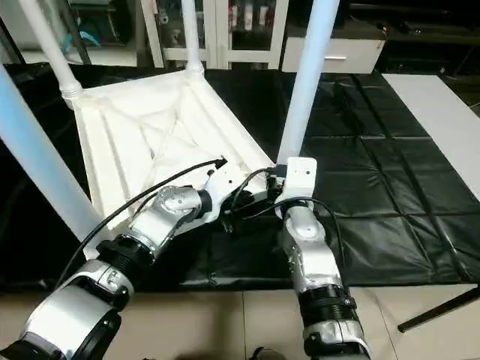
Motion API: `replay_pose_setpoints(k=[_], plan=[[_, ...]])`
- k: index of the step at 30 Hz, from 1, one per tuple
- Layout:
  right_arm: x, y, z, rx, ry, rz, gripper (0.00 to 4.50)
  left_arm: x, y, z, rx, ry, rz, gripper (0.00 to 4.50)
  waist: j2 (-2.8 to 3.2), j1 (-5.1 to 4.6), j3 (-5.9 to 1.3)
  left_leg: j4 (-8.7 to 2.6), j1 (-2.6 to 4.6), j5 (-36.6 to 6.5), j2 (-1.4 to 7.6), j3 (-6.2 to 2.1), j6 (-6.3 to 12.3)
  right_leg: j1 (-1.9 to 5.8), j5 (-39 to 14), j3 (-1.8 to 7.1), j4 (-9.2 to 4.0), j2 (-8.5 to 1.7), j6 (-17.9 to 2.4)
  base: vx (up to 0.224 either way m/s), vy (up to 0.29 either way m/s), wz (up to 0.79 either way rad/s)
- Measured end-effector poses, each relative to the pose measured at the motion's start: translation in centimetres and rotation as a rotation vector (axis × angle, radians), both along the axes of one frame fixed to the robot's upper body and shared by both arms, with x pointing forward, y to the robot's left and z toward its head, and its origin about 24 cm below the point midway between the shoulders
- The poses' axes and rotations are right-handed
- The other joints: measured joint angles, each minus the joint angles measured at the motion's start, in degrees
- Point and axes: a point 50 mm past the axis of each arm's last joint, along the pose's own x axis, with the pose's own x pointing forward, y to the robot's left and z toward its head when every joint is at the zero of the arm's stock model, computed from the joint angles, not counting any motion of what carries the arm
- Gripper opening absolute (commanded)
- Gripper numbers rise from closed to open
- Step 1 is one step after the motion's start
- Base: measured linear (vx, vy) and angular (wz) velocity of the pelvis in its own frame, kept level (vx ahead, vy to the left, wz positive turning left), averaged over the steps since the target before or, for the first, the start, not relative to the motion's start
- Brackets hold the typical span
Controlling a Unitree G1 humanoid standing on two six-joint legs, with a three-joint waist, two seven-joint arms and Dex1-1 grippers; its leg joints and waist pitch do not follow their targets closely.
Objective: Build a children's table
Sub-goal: Rotate leg to tighten
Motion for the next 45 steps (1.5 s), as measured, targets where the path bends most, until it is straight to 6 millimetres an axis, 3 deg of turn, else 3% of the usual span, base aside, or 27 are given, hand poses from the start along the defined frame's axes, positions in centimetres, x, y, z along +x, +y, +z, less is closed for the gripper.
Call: replay_pose_setpoints(k=[5, 8, 10, 15, 22, 32, 45], plan=[[-0.7, -0.3, 1.7, -0.042, -0.081, 0.139, 3.73, -0.4, 1.4, 0.0, -0.007, 0.024, -0.088, 0.0, 0.34, 0.11, 0.13, -0.08, -0.04, 0.01, 0.1, 0.02, 0.0, -0.13, -0.02, -0.05, 0.04, 0.06, 0.03, 0.0, 0.0, 0.0], [-1.3, -1.0, 2.6, -0.067, -0.102, 0.23, 4.07, -1.0, 2.1, -0.1, -0.005, 0.053, -0.183, 0.0, 0.36, 0.96, 0.12, -0.12, 0.04, 0.0, 0.11, 0.04, 0.0, 0.04, -0.15, -0.03, 0.03, 0.04, 0.22, 0.0, 0.0, 0.0], [-2.4, -2.1, 2.6, -0.137, -0.07, 0.333, 4.17, -1.6, 2.9, -0.2, 0.009, 0.066, -0.26, 0.0, 0.38, 1.63, 0.13, -0.19, 0.06, 0.0, 0.08, 0.1, 0.0, 0.15, -0.27, 0.06, -0.04, 0.0, 0.38, 0.0, 0.0, 0.0], [-4.4, -3.3, 2.5, -0.177, 0.028, 0.532, 4.17, -2.4, 5.3, 0.1, 0.038, 0.111, -0.376, 0.0, 0.37, 1.42, 0.14, -0.24, -0.01, -0.01, 0.08, 0.15, 0.0, 0.09, -0.31, 0.08, -0.04, -0.01, 0.45, 0.0, 0.0, 0.0], [-8.0, -5.2, 2.0, -0.214, 0.214, 0.844, 4.17, -3.9, 6.0, 0.0, 0.042, 0.185, -0.514, 0.0, 0.25, 2.61, 0.13, -0.35, 0.07, -0.03, 0.13, 0.14, 0.04, 0.16, -0.48, 0.01, -0.02, -0.01, 0.5, 0.0, 0.0, 0.0], [-8.3, -5.2, 1.6, -0.192, 0.255, 0.865, 4.17, -4.3, 6.1, 0.0, 0.046, 0.201, -0.528, 0.0, 0.23, 2.87, 0.14, -0.31, 0.05, -0.02, 0.12, 0.18, 0.02, 0.15, -0.48, 0.08, 0.02, -0.02, 0.5, 0.0, 0.0, 0.0], [-8.4, -4.8, 1.7, -0.184, 0.252, 0.888, 3.17, -4.3, 6.3, 0.0, 0.052, 0.204, -0.521, 0.0, 0.17, 2.82, 0.11, -0.22, 0.05, -0.01, 0.13, 0.18, 0.03, 0.17, -0.46, 0.07, 0.08, -0.02, 0.48, 0.0, 0.0, 0.0]])
